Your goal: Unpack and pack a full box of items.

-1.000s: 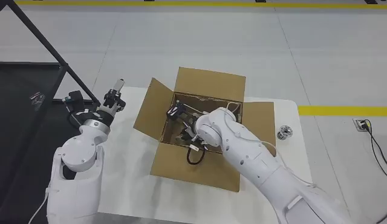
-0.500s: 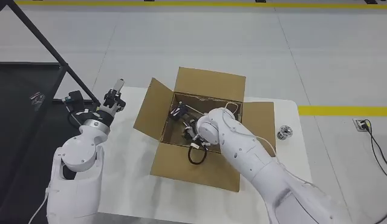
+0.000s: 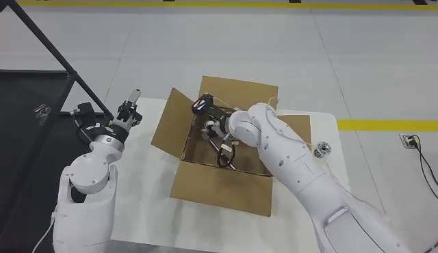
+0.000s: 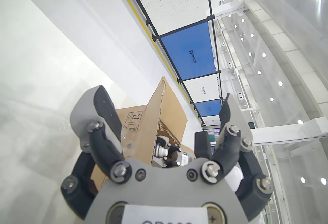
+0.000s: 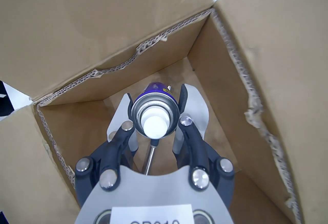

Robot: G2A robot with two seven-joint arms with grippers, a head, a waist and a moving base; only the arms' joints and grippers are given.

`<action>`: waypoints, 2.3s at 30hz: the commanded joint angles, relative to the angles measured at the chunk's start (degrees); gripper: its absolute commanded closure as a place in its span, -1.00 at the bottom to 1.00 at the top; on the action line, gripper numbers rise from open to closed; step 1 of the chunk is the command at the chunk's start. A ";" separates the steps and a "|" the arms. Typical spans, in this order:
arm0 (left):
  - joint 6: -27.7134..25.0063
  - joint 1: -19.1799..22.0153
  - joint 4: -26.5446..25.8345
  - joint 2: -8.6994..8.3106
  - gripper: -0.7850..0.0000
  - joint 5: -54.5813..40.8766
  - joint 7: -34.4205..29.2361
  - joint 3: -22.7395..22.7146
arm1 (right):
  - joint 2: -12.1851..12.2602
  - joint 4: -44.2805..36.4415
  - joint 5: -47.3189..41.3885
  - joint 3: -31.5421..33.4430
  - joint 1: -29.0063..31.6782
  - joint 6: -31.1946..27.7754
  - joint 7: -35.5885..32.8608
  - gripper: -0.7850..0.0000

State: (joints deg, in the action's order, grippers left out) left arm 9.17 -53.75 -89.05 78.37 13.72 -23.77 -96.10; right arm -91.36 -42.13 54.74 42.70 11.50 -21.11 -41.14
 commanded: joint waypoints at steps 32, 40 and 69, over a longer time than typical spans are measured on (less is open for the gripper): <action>0.00 0.00 0.00 0.00 -1.00 0.00 0.00 0.00 | 14.48 -61.87 28.89 51.28 51.38 22.30 -22.62 1.00; 0.00 0.00 0.00 0.00 -1.00 0.00 0.00 0.00 | 14.85 -50.64 24.91 51.58 48.73 18.94 -20.58 1.00; -0.38 -1.24 -0.45 -0.08 -1.00 -0.52 1.00 -0.12 | 15.84 -67.05 28.50 45.51 42.01 23.10 -17.46 -1.00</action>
State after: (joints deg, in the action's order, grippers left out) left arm 8.99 -54.42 -89.31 78.36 13.44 -23.05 -96.12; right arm -75.40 -106.62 83.05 90.43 54.60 2.46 -58.56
